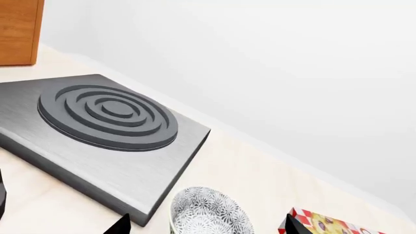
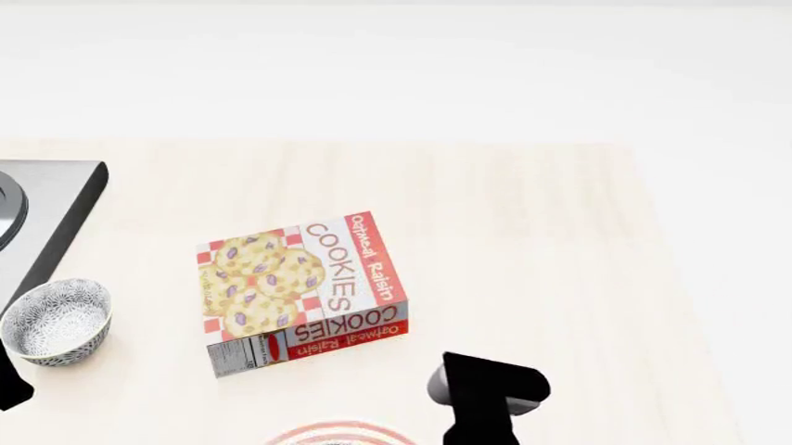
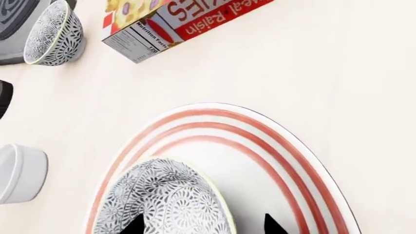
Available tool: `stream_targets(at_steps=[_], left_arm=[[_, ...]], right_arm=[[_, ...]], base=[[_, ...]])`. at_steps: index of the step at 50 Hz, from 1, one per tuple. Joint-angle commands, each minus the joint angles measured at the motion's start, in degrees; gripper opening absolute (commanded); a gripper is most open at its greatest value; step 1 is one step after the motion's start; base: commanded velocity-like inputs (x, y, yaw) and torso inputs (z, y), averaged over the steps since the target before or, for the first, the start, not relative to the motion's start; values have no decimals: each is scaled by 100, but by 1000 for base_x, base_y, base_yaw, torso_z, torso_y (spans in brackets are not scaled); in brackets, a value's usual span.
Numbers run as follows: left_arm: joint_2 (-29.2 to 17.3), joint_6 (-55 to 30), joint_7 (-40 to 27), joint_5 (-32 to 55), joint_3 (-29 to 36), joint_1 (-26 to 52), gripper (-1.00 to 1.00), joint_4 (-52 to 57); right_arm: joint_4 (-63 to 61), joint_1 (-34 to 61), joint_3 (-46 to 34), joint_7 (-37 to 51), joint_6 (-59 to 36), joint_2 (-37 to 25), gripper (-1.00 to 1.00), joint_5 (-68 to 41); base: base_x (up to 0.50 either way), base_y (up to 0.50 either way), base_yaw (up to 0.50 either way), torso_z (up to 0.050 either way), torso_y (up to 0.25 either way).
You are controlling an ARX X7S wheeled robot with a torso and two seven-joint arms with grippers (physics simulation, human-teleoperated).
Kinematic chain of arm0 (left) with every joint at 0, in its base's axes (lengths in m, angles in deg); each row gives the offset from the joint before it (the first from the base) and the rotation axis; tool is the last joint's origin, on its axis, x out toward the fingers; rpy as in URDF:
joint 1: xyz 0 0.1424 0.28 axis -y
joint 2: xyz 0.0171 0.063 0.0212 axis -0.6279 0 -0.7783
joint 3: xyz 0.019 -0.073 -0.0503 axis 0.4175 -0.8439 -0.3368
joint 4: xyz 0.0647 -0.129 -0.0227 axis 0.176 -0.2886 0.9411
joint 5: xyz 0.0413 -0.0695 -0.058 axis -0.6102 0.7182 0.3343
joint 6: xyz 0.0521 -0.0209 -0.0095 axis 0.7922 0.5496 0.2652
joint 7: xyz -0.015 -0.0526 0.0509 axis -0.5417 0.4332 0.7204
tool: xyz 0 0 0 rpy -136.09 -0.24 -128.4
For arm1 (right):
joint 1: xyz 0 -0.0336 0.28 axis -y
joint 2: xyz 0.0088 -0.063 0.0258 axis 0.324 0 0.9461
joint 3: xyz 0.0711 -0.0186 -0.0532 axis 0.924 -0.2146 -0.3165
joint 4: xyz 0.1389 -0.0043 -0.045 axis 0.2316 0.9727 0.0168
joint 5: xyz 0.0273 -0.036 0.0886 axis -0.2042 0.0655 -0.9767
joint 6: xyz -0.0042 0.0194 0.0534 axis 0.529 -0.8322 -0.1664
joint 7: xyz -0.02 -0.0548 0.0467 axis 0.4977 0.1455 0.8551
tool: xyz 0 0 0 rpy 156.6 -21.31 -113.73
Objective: Pick the akita bowl next to the plate and place it on the plate.
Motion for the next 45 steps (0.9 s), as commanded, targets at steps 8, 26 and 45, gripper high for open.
stream_targets(at_steps=[8, 26, 45], left_arm=[[1, 38, 2, 7, 22, -5, 100, -29], [-23, 34, -38, 20, 40, -31, 100, 26], [-64, -21, -110, 78, 42, -62, 100, 132]], right_arm=[[-706, 164, 78, 540, -165, -113, 100, -545], [-1297, 335, 360, 1536, -143, -327, 100, -1353], [-2760, -8, 383, 1359, 441, -529, 100, -96]], base=[[0, 0, 0, 0, 0], [0, 0, 0, 0, 0], [0, 0, 0, 0, 0]])
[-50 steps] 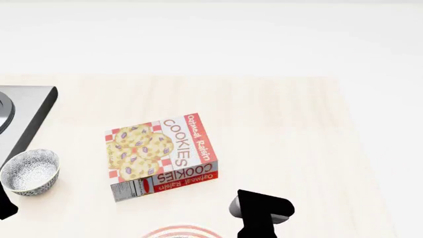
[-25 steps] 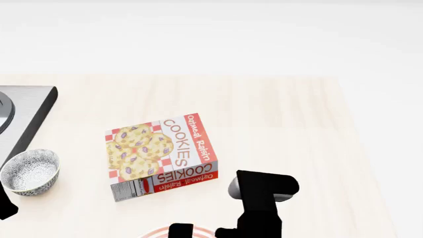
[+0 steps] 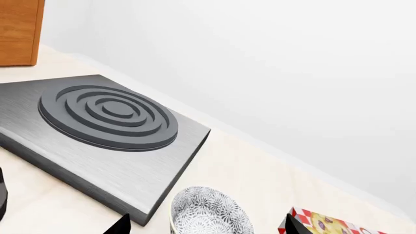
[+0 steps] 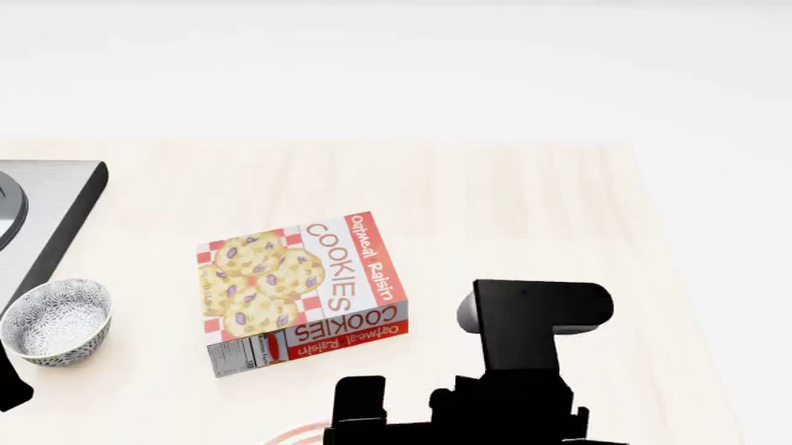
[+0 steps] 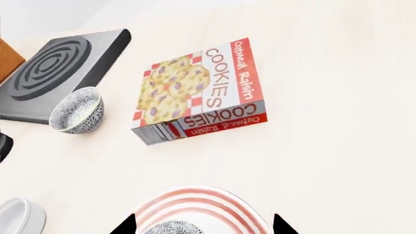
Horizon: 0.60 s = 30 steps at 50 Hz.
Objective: Pick the akita bowl next to the plate and place it on the plate.
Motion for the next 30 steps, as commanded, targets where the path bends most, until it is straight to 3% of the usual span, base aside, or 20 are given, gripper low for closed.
stream_targets(at_steps=[1, 30], left_arm=[[-24, -28, -39, 33, 0, -18, 100, 58], [-34, 29, -69, -4, 48, -20, 100, 41]], right_arm=[[-837, -270, -35, -182, 428, -131, 100, 904], [-1464, -1971, -518, -1169, 2794, -539, 100, 4064]], base=[[0, 0, 0, 0, 0], [0, 0, 0, 0, 0]])
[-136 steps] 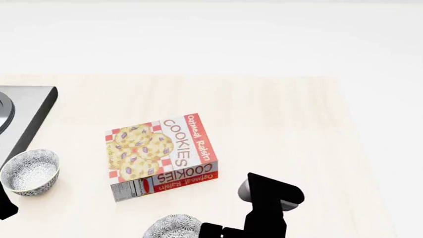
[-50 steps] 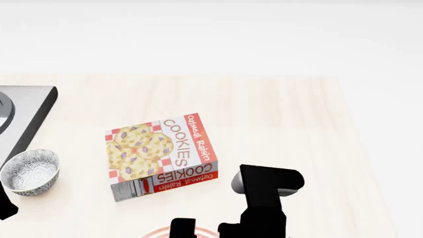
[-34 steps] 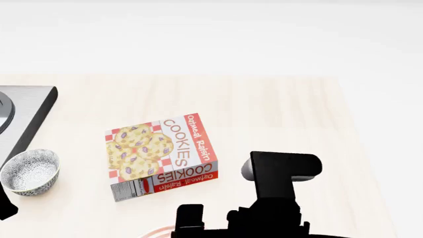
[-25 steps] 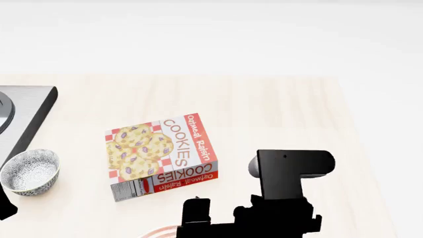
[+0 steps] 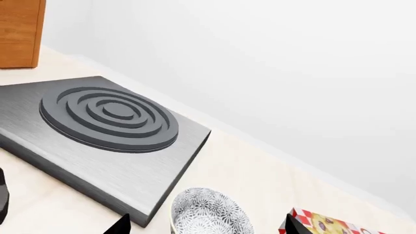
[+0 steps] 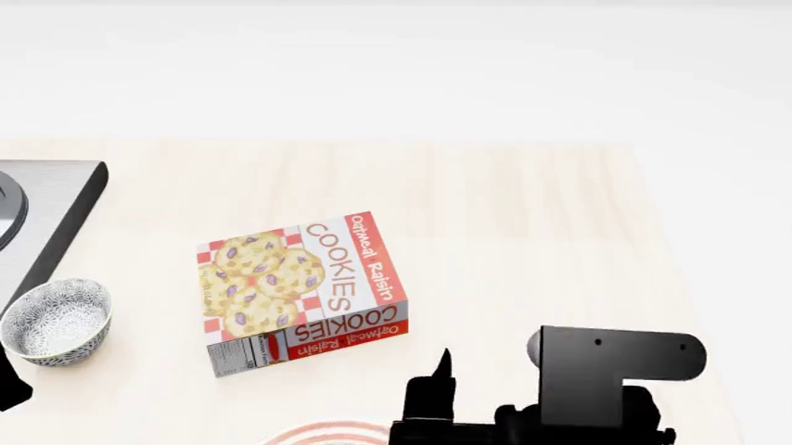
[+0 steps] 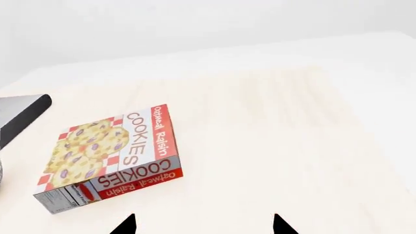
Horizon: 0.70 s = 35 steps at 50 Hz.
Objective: Pick the akita bowl next to the plate and place it on the plate.
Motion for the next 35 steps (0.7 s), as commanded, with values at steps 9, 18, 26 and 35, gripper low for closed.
stream_targets(at_steps=[9, 18, 26, 35], left_arm=[[3, 61, -4, -43, 40, 3, 100, -41], [-11, 64, -3, -36, 47, 18, 100, -68], [-22, 77, -3, -26, 49, -9, 100, -34], [-21, 108, 16, -30, 60, 5, 100, -79]], right_arm=[[-240, -954, -452, -517, 1605, -310, 100, 1925], [-220, -1269, -387, -584, 2205, -369, 100, 2347], [-87, -1431, -292, -568, 2534, -402, 100, 2582], [148, -1557, -327, -585, 2906, -407, 100, 2947]], base=[[0, 0, 0, 0, 0], [0, 0, 0, 0, 0], [0, 0, 0, 0, 0], [0, 0, 0, 0, 0]])
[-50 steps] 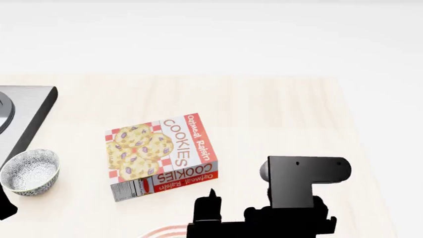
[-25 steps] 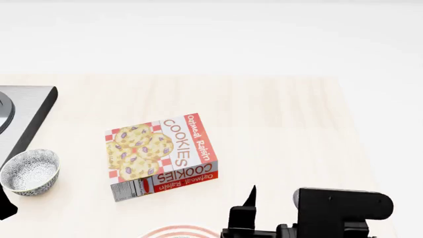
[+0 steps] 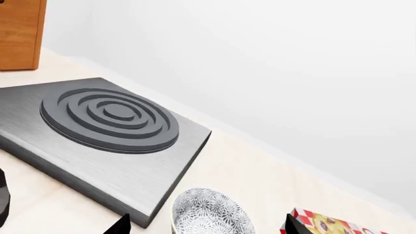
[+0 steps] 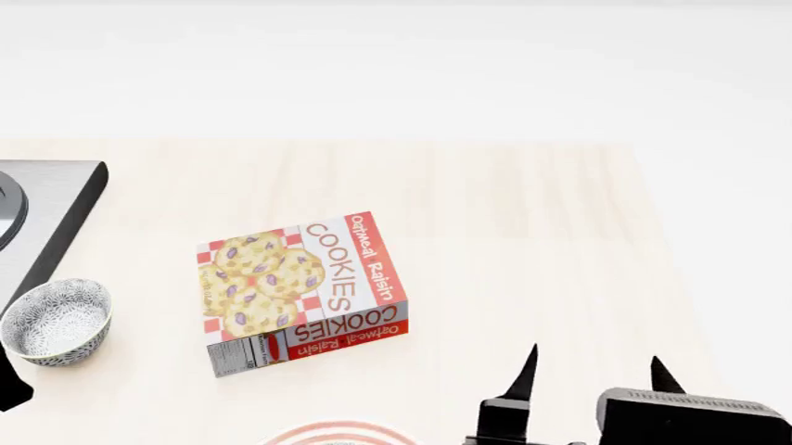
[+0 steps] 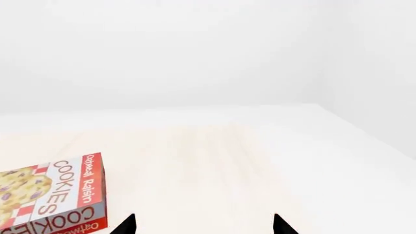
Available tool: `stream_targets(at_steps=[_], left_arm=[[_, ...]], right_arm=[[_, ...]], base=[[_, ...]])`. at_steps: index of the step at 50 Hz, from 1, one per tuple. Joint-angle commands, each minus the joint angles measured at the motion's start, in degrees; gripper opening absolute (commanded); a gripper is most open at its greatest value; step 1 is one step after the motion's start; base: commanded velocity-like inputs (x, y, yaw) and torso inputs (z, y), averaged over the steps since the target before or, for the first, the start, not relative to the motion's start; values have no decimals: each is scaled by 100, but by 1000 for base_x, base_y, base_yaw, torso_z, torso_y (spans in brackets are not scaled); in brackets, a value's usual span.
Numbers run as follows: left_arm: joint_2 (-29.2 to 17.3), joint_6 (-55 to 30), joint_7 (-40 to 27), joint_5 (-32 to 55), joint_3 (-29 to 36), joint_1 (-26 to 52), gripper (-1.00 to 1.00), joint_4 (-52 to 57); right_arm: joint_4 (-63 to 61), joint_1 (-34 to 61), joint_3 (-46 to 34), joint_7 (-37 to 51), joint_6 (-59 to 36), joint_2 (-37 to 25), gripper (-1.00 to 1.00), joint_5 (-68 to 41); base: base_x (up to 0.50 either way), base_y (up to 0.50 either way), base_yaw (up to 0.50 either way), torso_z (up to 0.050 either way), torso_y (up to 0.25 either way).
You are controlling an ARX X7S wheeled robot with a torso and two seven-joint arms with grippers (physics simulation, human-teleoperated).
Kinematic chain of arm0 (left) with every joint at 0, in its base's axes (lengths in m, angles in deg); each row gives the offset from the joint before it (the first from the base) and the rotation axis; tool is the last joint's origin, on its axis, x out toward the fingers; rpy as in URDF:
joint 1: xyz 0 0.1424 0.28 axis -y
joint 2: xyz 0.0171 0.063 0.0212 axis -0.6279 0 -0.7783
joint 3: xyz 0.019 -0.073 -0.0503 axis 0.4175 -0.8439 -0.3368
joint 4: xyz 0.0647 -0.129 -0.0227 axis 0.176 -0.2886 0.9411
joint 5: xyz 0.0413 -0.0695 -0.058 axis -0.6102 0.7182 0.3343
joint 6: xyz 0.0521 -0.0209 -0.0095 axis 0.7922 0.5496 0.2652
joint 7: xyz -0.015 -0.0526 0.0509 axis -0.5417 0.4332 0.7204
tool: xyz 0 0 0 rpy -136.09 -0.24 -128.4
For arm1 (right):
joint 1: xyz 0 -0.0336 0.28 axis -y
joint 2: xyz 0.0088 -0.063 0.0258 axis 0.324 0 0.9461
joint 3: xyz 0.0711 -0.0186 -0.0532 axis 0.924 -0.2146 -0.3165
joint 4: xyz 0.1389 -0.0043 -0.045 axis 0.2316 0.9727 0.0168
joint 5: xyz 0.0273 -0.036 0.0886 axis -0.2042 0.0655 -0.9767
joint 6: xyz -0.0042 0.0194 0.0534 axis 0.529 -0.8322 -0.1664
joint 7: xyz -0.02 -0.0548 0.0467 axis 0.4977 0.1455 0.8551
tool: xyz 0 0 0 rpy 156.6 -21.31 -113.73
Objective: Pick the akita bowl next to the plate and place it on the plate.
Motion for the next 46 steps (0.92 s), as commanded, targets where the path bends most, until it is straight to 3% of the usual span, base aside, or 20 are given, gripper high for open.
stream_targets(at_steps=[1, 4, 46], left_arm=[[-4, 25, 14, 7, 10, 4, 100, -30], [2, 53, 13, -11, 13, 12, 100, -48], [-59, 105, 4, 87, 5, -115, 100, 217]], right_arm=[[233, -211, -10, -35, 569, -10, 100, 503], [366, -261, 38, -66, 909, 6, 100, 703], [-414, -563, 647, 554, 463, -397, 100, 448]], base=[[0, 0, 0, 0, 0], [0, 0, 0, 0, 0], [0, 0, 0, 0, 0]])
